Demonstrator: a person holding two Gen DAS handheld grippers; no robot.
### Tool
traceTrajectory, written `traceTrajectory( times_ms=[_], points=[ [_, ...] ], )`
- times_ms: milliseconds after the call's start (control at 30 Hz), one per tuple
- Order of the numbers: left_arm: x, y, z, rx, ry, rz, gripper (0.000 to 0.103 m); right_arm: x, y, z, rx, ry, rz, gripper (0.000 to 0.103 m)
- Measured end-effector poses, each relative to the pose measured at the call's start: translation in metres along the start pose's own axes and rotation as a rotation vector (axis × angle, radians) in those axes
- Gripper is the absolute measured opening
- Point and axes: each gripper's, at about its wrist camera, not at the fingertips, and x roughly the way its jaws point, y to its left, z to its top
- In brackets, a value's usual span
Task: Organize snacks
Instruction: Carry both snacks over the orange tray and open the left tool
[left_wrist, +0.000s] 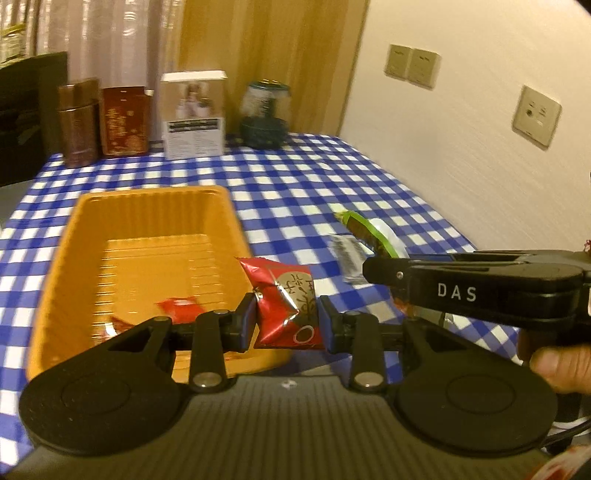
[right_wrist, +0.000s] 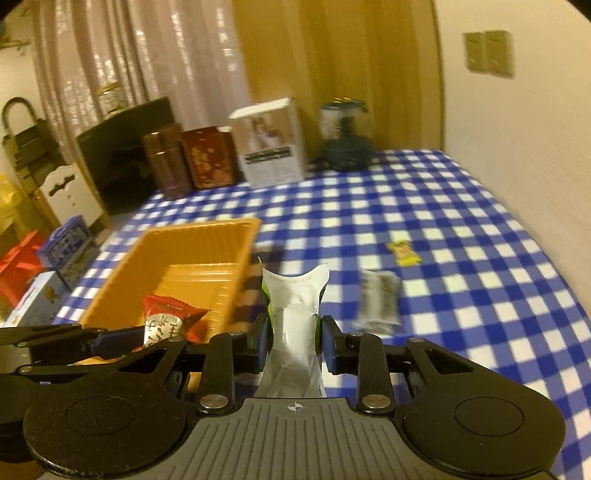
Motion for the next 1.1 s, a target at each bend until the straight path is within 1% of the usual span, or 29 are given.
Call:
traceTrajectory(
  times_ms=[267, 500, 767, 1100],
  points=[
    [-0.022, 0.046, 0.0, -0.06, -0.017, 0.075, 0.031, 0.012, 0.044, 0.006, -0.069, 0.003, 0.065, 0.03],
    [-0.031, 0.078, 0.0, -0.092, -0.021, 0.113, 0.031, 0.028, 0.073, 0.005, -0.121, 0.025, 0.095, 0.03],
    [-0.028, 0.101, 0.003, -0.118, -0.015, 0.124, 0.031, 0.042, 0.087, 0.005, -0.122, 0.049, 0.117, 0.03],
    [-0.018, 0.114, 0.01, -0.122, -0.002, 0.118, 0.031, 0.058, 0.094, 0.009, -0.124, 0.066, 0.122, 0.03]
  ],
)
